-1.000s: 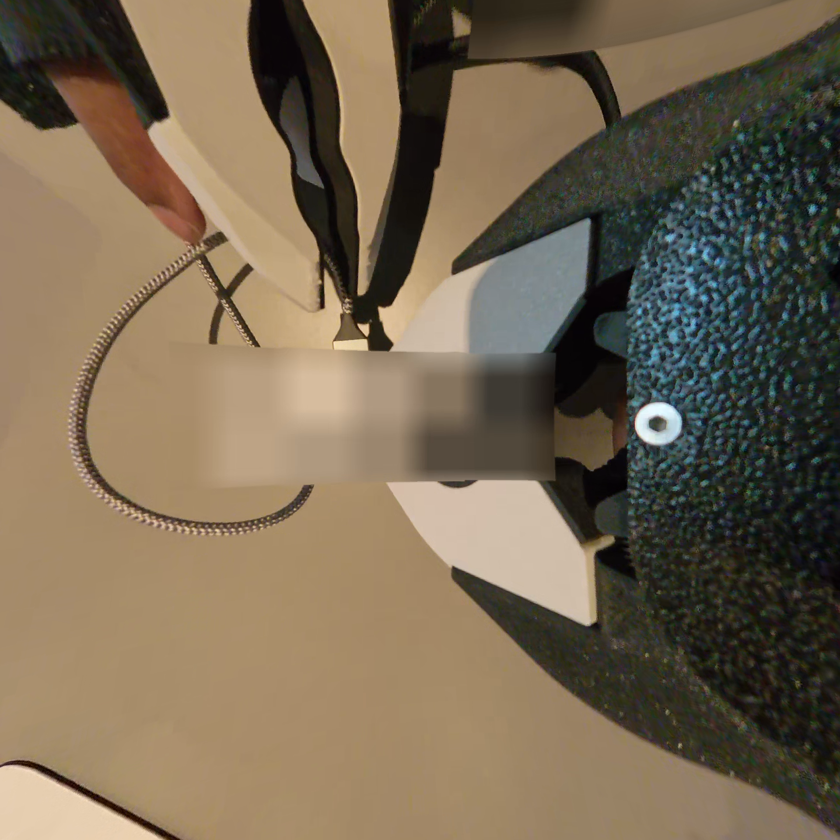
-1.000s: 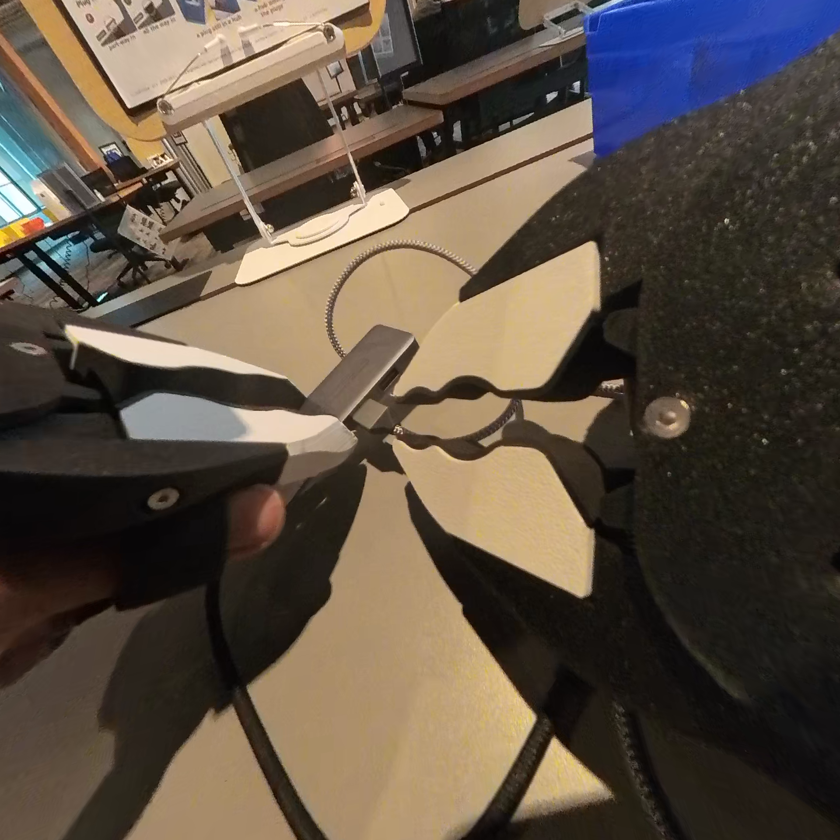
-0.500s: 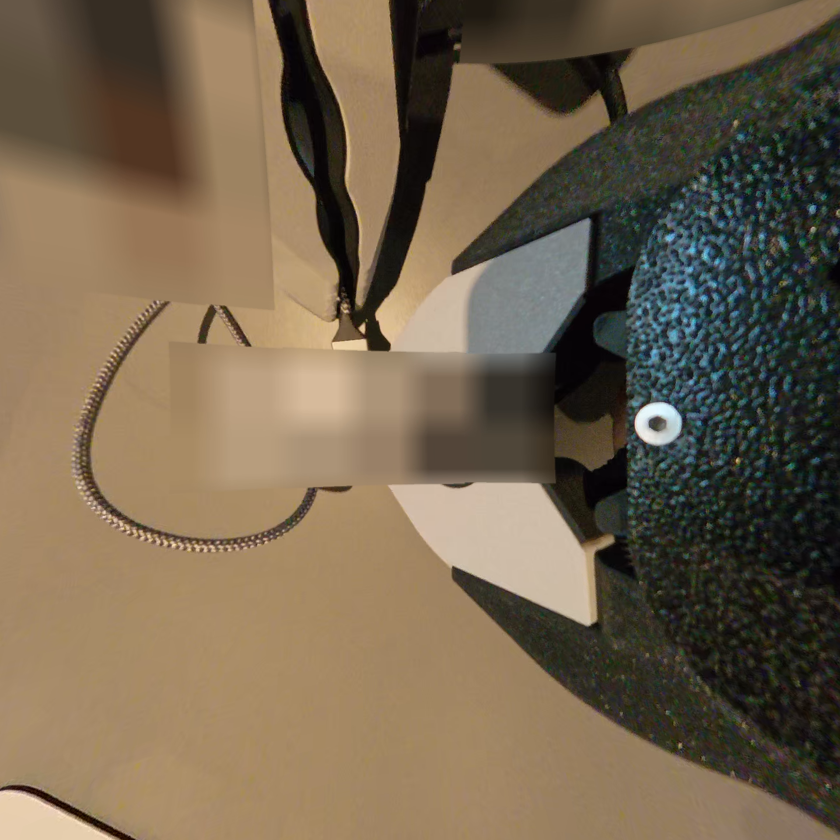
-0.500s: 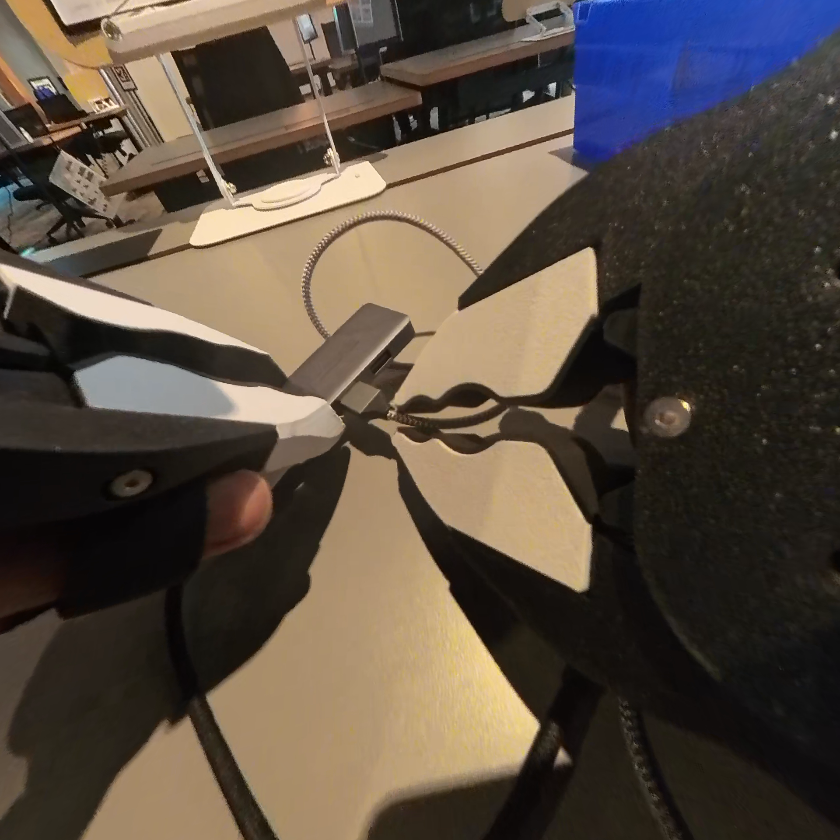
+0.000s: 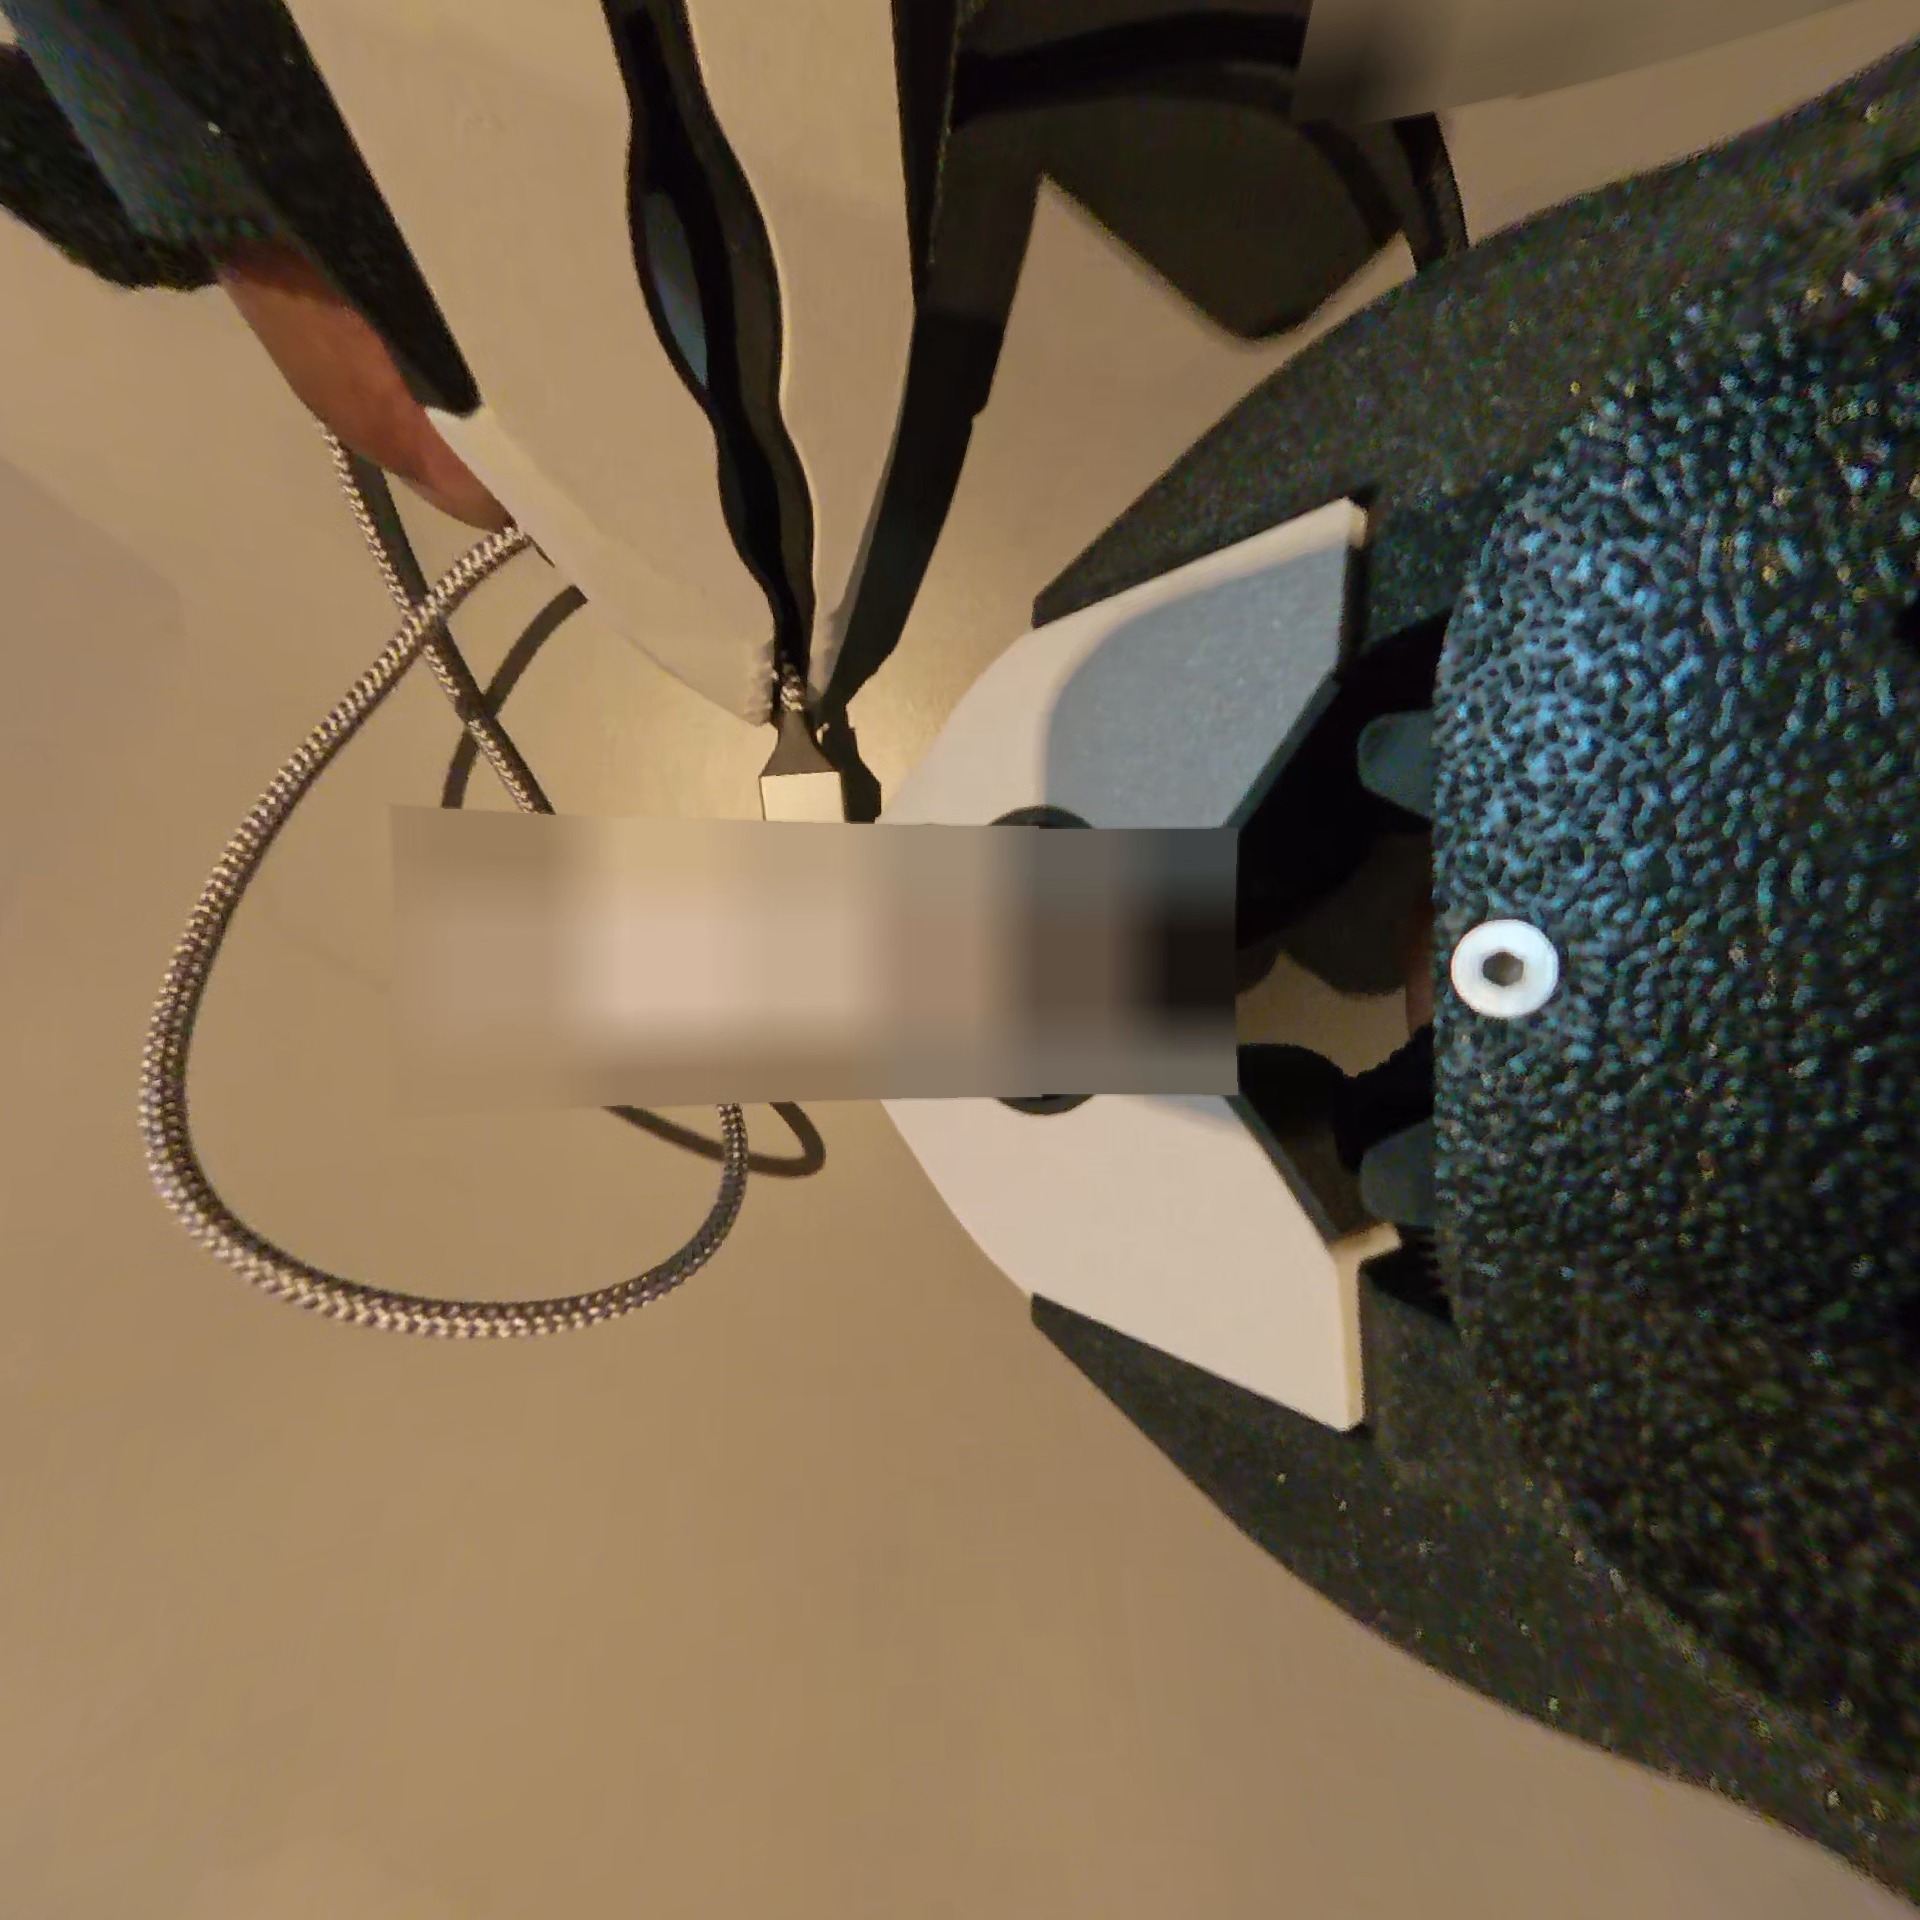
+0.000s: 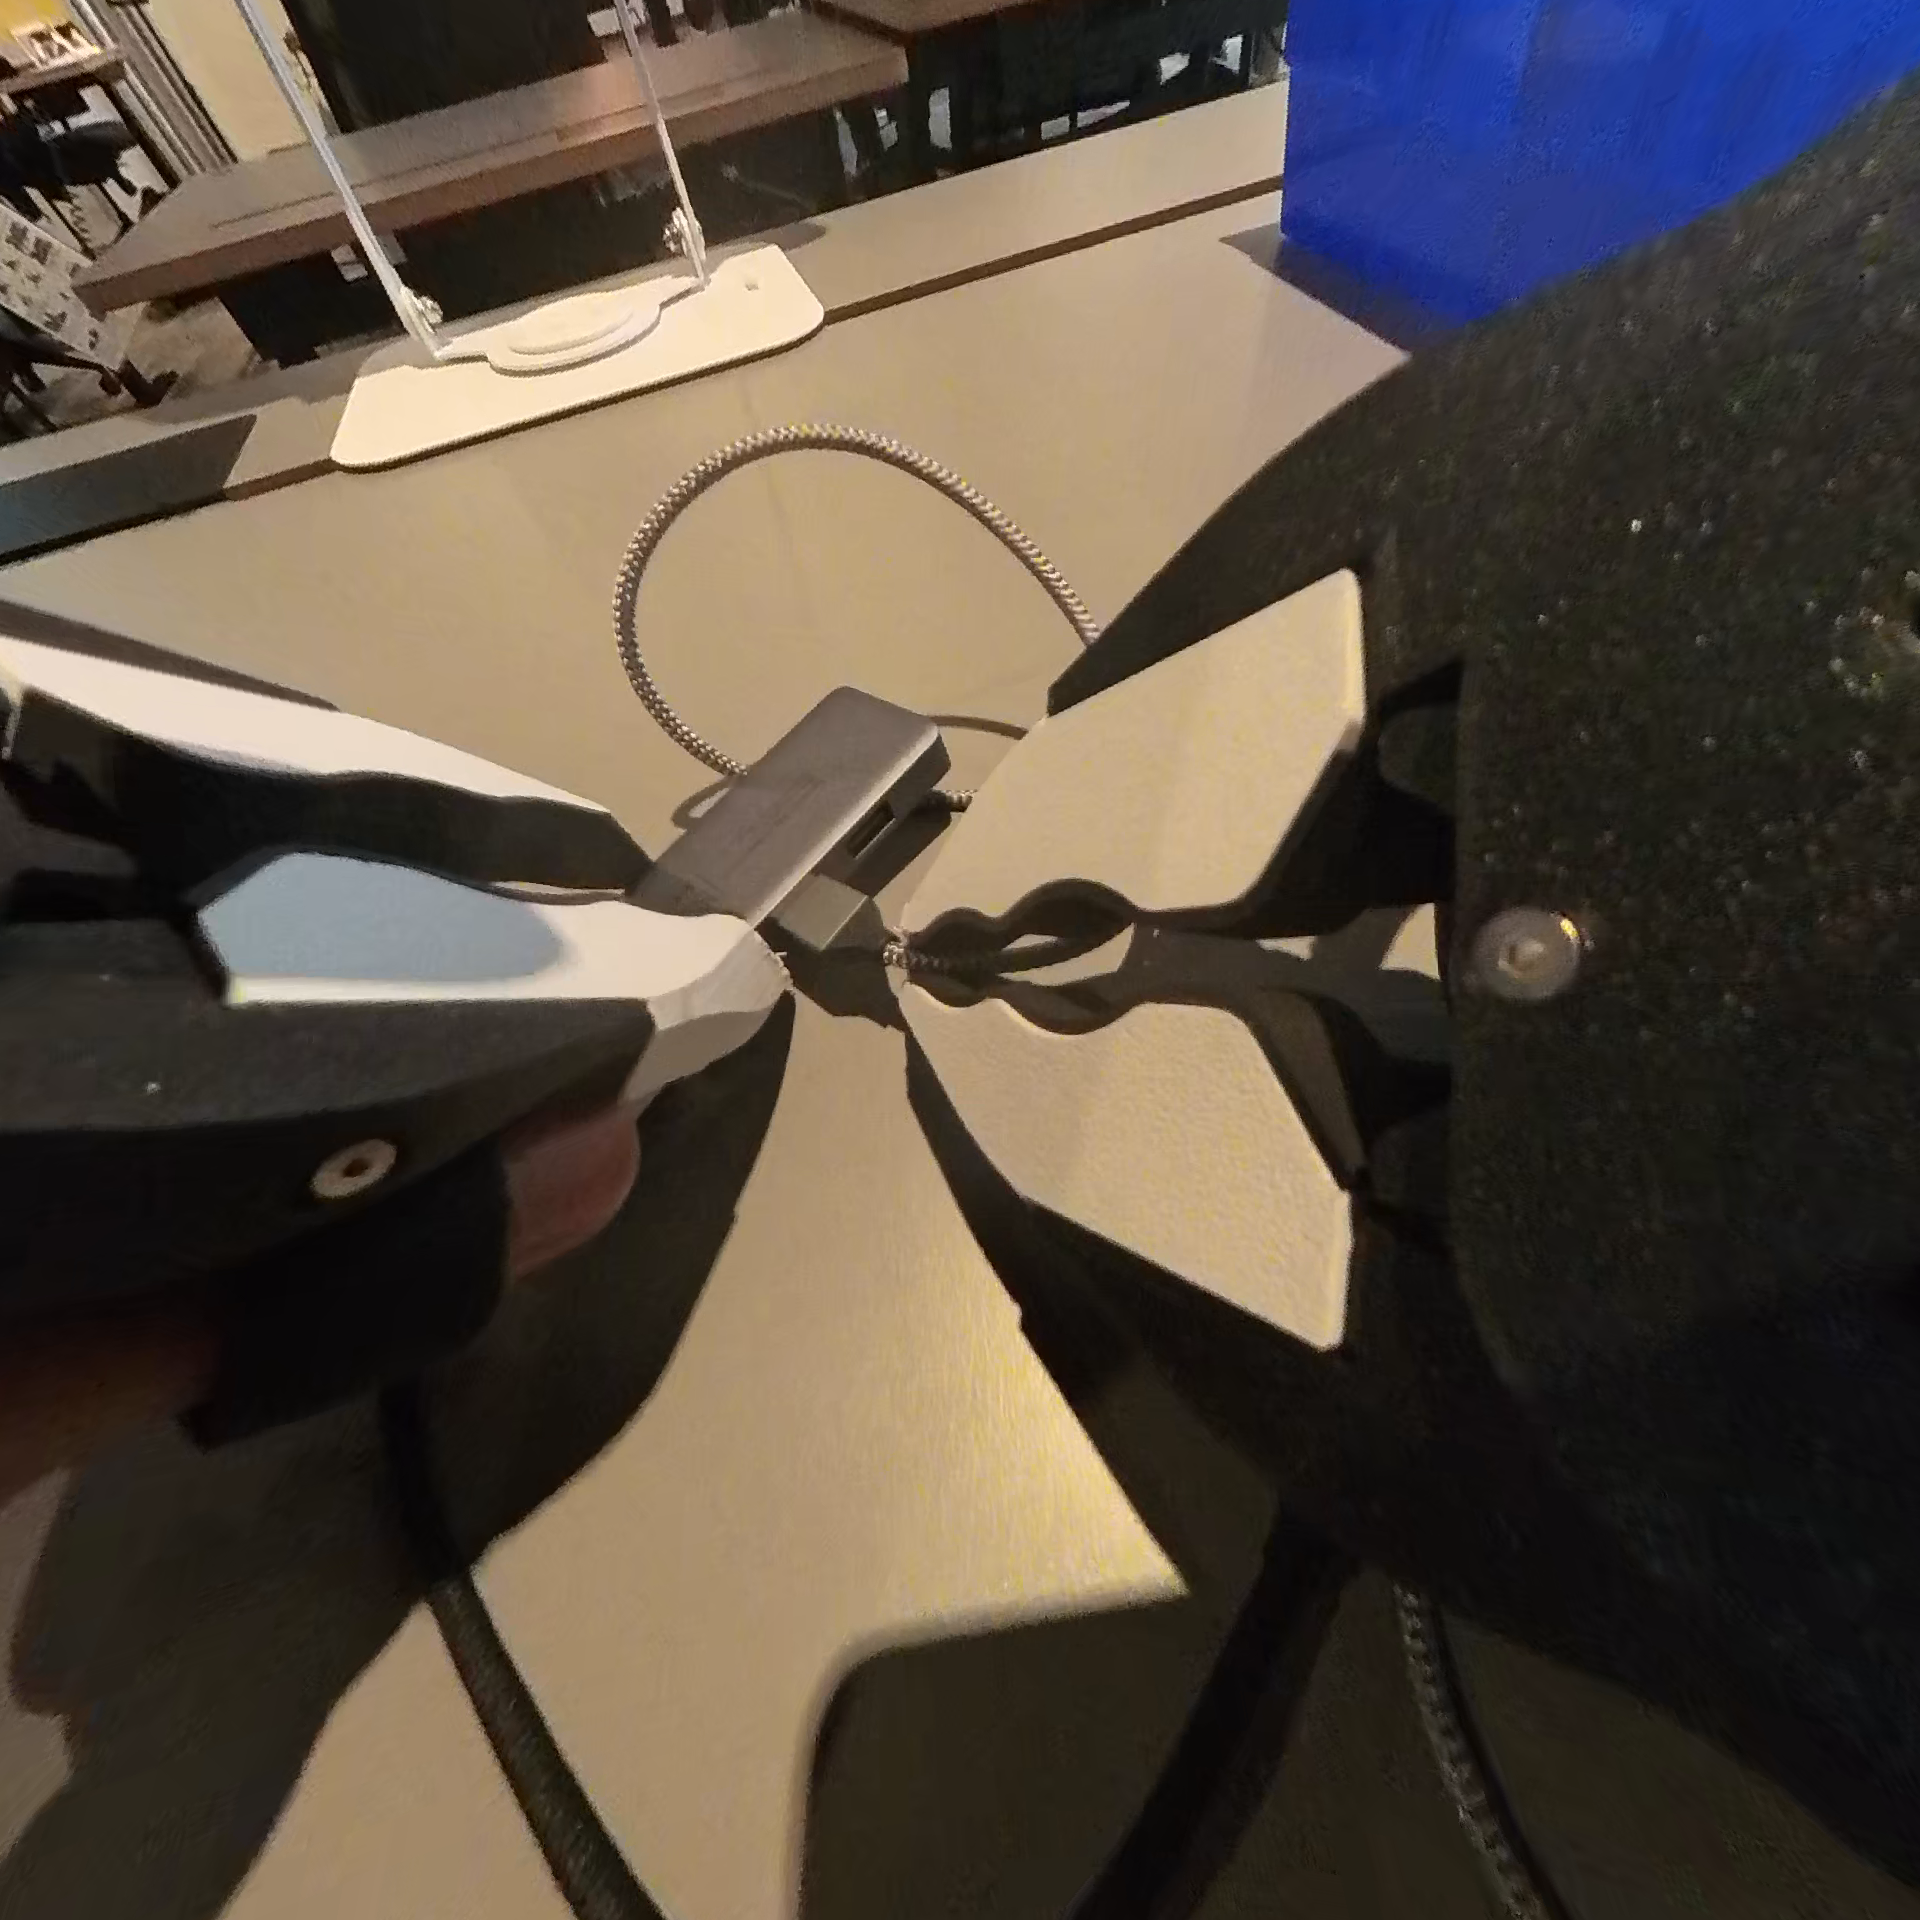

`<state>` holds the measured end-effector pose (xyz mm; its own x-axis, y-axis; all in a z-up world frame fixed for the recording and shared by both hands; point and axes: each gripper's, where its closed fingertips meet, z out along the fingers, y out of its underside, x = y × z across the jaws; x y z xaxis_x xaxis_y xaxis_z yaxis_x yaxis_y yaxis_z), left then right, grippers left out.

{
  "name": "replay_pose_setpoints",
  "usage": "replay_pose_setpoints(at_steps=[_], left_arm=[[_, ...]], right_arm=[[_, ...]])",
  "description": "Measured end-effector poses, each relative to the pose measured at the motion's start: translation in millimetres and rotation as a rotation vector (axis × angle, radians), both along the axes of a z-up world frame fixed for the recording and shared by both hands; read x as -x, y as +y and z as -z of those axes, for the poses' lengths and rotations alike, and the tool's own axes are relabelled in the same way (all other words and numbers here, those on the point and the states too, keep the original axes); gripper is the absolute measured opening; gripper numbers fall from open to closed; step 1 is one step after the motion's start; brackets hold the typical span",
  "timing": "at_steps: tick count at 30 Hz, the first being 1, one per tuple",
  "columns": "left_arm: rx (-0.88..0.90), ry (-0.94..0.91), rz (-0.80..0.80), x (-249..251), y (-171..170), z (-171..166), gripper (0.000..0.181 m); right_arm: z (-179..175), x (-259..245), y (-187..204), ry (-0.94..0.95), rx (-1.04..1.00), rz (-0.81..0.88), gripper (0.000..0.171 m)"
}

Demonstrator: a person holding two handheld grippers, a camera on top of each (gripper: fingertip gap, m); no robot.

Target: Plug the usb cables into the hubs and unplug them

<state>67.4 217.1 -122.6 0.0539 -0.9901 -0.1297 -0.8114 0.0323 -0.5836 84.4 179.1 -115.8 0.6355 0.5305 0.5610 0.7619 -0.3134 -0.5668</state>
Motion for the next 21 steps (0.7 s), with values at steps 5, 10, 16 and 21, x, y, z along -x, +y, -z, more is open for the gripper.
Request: replay_pose_setpoints(at_steps=[5, 10, 16, 21], left_arm=[[0.03, -0.013, 0.002, -1.8, -1.2, 0.7, 0.036], [0.053, -0.039, 0.019, -3.8, -2.6, 0.3, 0.035], [-0.012, -0.038, -0.141, 23.5, 49.1, -1.1, 0.035], [0.019, -0.055, -0.12, 31.7, 51.5, -5.0, 0.035]], right_arm=[[-0.3, -0.4, -1.4, 0.04, 0.013, 0.006, 0.003], [-1.1, -1.1, -2.7, 0.03, -0.002, 0.004, 0.003], [-14.4, 9.0, -18.1, 0.12, -0.044, -0.069, 0.003], [-22.7, 8.8, -16.9, 0.149, -0.08, -0.08, 0.003]])
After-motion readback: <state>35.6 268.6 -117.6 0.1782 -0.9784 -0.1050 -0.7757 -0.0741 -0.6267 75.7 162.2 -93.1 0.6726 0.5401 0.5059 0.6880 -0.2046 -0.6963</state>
